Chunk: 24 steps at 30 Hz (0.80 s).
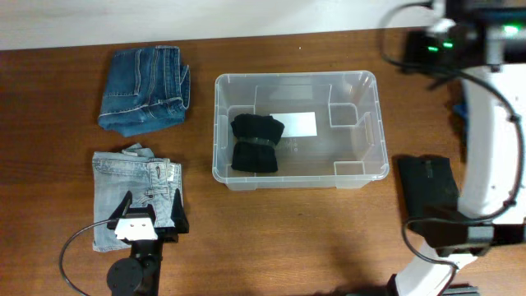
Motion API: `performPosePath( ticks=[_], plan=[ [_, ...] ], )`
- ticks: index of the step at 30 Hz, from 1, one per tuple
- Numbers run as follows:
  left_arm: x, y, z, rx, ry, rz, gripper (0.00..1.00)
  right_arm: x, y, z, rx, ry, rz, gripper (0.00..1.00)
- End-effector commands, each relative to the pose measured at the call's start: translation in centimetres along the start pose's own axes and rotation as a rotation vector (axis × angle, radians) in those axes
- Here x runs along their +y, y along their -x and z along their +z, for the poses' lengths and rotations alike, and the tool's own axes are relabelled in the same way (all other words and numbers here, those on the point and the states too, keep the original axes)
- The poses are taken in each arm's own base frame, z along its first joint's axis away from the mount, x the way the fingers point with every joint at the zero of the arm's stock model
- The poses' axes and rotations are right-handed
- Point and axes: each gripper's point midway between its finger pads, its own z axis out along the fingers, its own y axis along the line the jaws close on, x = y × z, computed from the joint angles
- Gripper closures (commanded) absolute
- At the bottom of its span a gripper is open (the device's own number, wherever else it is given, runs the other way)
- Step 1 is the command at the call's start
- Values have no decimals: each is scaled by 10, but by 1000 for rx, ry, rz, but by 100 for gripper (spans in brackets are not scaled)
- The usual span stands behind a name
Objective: Pack container
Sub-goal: 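Move the right gripper to the blue bundle at the right edge and grasp it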
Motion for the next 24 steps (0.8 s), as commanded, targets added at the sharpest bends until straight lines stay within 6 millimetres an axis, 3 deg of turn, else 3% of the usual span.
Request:
performPosePath(
  ticks=[1, 4, 9, 18, 24],
  plan=[
    [-1, -2, 0, 2, -4, 19, 1, -35, -4, 30, 67, -104, -43, 22],
    [-1, -1, 0, 2, -4, 19, 1, -52, -11, 52, 117, -141, -66, 15],
    [-1, -2, 0, 2, -4, 19, 1, -97, -27, 99, 199, -406, -115, 2],
    [-1, -2, 0, 2, -4, 19, 1, -147, -39, 167, 318, -686, -242, 2],
    [-1, -2, 0, 2, -4, 19, 1, -169, -61, 211, 429, -702, -250, 1]
  ],
)
